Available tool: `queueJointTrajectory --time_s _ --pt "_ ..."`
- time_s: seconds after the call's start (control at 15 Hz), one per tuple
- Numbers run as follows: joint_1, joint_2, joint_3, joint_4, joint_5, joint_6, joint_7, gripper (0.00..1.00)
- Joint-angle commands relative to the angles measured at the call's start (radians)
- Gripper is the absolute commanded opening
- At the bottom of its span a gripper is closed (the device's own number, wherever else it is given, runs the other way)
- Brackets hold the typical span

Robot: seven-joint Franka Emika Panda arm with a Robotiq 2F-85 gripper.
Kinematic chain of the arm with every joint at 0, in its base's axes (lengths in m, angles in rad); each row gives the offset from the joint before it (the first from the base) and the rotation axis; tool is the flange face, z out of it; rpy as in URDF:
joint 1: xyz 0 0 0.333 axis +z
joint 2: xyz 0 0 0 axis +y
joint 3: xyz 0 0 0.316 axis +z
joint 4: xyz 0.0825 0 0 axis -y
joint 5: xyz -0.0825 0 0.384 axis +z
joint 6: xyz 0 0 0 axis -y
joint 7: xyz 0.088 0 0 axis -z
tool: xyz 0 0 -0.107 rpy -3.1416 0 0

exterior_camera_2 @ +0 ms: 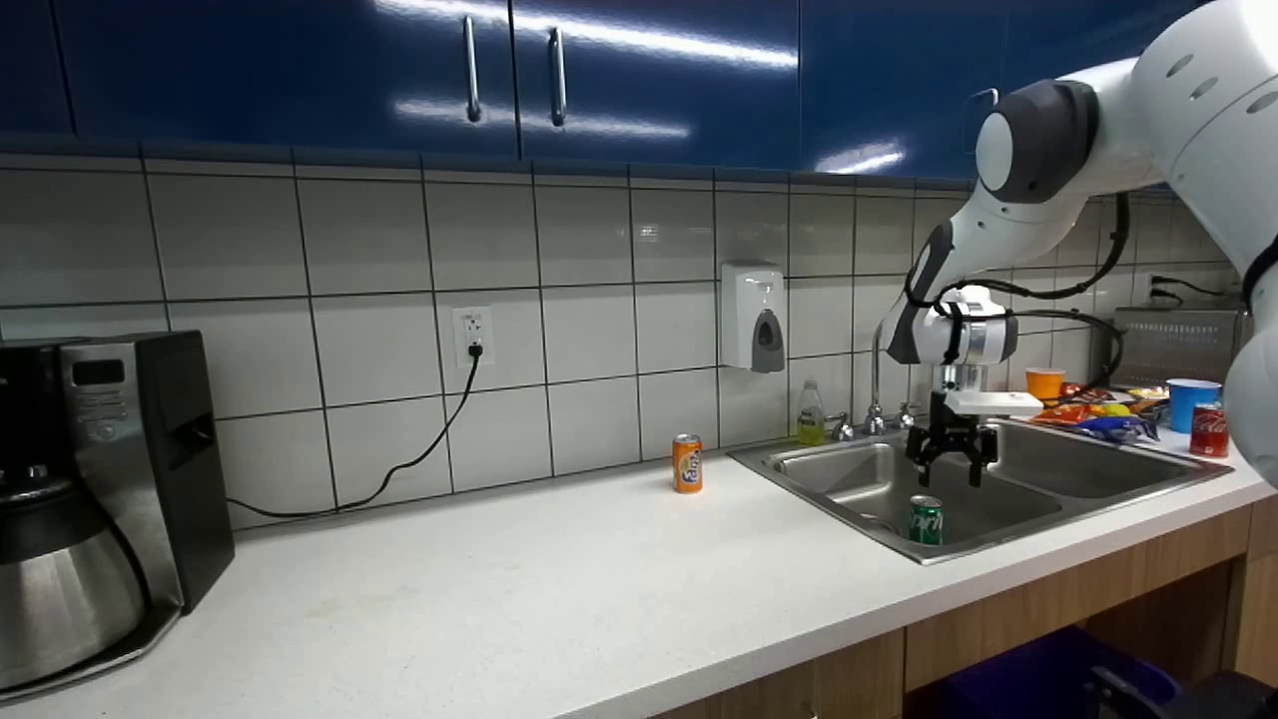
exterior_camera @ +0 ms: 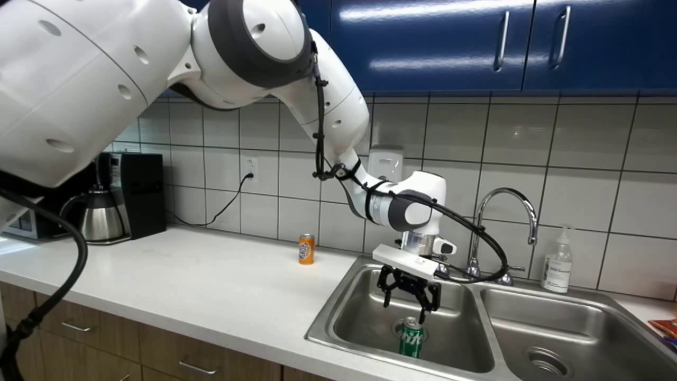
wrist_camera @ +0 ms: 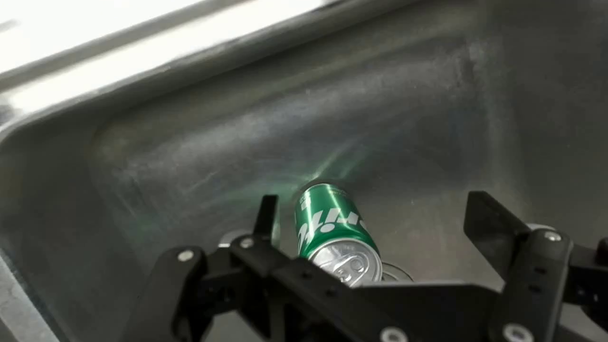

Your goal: Remove the green can from the sink.

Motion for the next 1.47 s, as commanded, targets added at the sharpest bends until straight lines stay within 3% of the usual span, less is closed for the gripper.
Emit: queueJointTrajectory --time_s 0.0,1.4 --pt "-0.030 0.067 0.029 0.077 -0.038 0.037 0.047 1.00" --pt "-0.041 0.257 0.044 0.248 -0.067 0.091 0.138 1.00"
